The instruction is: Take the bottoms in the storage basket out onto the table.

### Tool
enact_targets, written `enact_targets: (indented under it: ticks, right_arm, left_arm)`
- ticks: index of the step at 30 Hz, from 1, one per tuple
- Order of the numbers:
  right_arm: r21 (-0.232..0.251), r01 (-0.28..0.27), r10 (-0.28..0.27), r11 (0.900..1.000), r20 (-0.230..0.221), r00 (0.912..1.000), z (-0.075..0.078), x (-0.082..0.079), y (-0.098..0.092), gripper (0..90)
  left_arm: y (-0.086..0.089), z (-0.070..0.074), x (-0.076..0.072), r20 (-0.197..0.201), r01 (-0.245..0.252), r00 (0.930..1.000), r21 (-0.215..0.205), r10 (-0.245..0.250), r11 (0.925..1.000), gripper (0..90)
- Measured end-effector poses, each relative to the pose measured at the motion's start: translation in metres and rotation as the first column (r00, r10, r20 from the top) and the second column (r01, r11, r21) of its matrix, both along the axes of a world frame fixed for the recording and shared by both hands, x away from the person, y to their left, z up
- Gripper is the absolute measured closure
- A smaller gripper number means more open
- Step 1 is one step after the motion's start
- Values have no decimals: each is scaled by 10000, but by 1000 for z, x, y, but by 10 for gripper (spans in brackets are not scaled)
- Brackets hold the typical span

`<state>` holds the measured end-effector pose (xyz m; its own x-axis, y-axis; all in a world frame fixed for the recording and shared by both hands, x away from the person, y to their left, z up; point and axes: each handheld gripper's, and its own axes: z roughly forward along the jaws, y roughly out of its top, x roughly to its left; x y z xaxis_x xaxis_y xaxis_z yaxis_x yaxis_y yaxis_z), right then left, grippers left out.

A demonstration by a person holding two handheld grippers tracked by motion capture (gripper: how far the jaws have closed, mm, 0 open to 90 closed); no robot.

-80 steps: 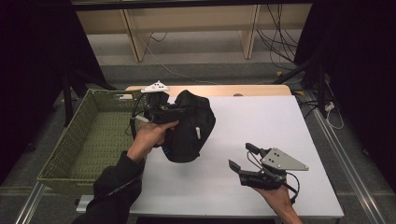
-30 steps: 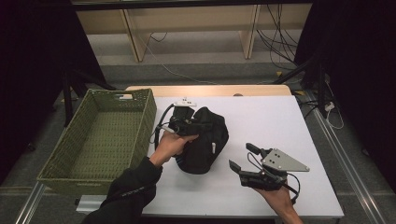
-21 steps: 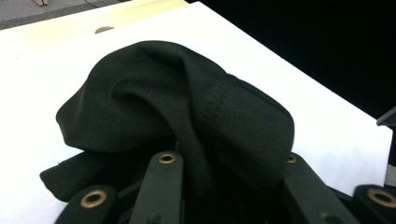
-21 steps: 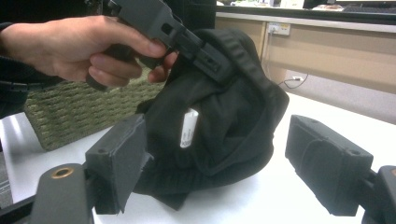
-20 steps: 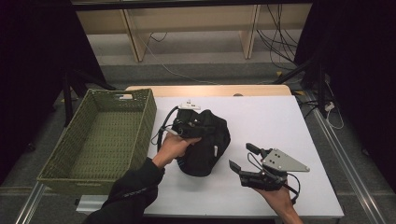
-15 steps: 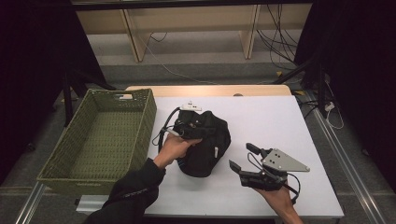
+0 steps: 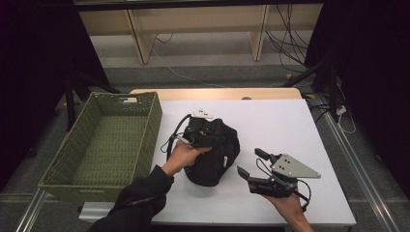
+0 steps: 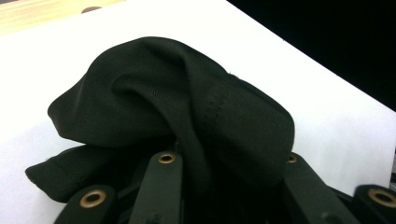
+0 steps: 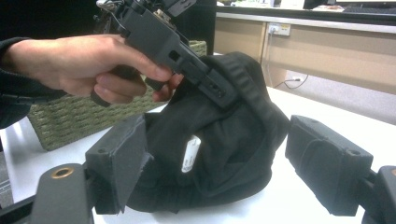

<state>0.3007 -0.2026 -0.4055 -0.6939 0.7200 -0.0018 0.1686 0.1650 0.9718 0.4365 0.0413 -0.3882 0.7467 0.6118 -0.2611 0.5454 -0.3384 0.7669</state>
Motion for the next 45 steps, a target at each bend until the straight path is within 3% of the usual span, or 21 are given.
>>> enact_targets:
  ticks: [26, 45]
  right_arm:
    - [1, -4, 4, 10000, -8, 10000, 0, 0, 0, 218]
    - [-32, -22, 22, 10000, 11, 10000, 0, 0, 0, 219]
  left_arm:
    - [-16, -22, -2, -382, 426, 9985, 577, -404, 9974, 697]
    - [-26, -31, -5, -576, 864, 9950, 849, -816, 9926, 527]
